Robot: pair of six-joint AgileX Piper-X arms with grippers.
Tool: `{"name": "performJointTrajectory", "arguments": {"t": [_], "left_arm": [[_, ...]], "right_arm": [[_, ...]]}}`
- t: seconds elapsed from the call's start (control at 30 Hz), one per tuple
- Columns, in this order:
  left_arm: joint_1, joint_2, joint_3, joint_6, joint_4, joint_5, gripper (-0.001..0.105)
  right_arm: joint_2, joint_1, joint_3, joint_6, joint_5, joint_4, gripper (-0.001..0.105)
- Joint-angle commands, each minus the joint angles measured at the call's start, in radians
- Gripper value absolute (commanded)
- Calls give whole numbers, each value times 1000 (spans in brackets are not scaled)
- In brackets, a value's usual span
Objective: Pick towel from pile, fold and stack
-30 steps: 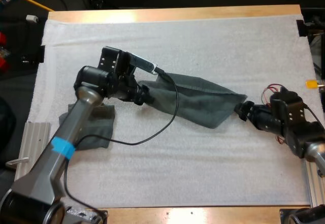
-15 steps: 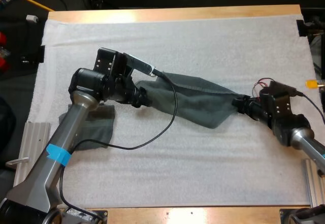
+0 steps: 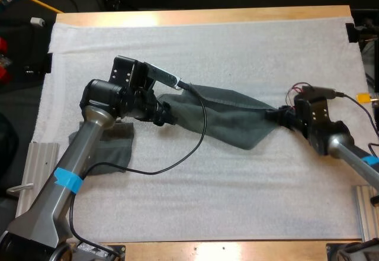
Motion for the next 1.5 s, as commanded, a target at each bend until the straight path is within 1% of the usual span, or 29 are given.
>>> {"name": "performJointTrajectory", "arguments": {"t": [0.0,0.13,0.27,0.3,0.37,0.4,0.43,0.47,0.57,0.6,0.7,0.77,0.83,0.93,1.03,1.2,1.33,1.47], "left_arm": [[-4,-11,-1,5,5,8,62],[-4,-11,-1,5,5,8,62],[-4,-11,-1,5,5,8,62],[-4,-11,-1,5,5,8,62],[-4,-11,-1,5,5,8,62],[-4,-11,-1,5,5,8,62],[-4,-11,-1,5,3,8,62],[-4,-11,-1,5,3,8,62],[-4,-11,-1,5,3,8,62],[-4,-11,-1,5,3,8,62],[-4,-11,-1,6,3,8,62],[-4,-11,-1,22,2,8,62],[-4,-11,-1,37,-6,8,62],[-4,-11,-1,69,-39,11,62],[-4,-11,-1,95,-95,41,62],[-4,19,-1,95,-167,100,62],[-5,82,-1,95,-204,104,61],[-17,143,-3,97,-249,114,61]], "right_arm": [[8,-2,-20,-12,9,11,35],[55,-2,-57,-19,9,70,35],[80,-2,-62,-19,9,78,36],[81,-2,-62,-19,8,78,37],[84,-2,-62,-19,0,77,45],[87,-2,-66,-19,-2,76,48],[92,-2,-71,-20,-7,77,50],[98,-2,-77,-21,-14,79,50],[131,-2,-102,-19,-70,92,45],[138,-2,-111,-19,-70,100,42],[159,-2,-144,-19,-70,124,25],[155,-2,-156,-19,-70,125,10],[145,-2,-166,-19,-70,133,0],[112,-2,-170,-19,-70,141,0],[65,-2,-170,-19,-70,155,0],[10,-2,-170,-23,-70,214,0],[2,-2,-170,-25,-70,276,0],[2,-2,-170,-25,-70,303,0]]}}
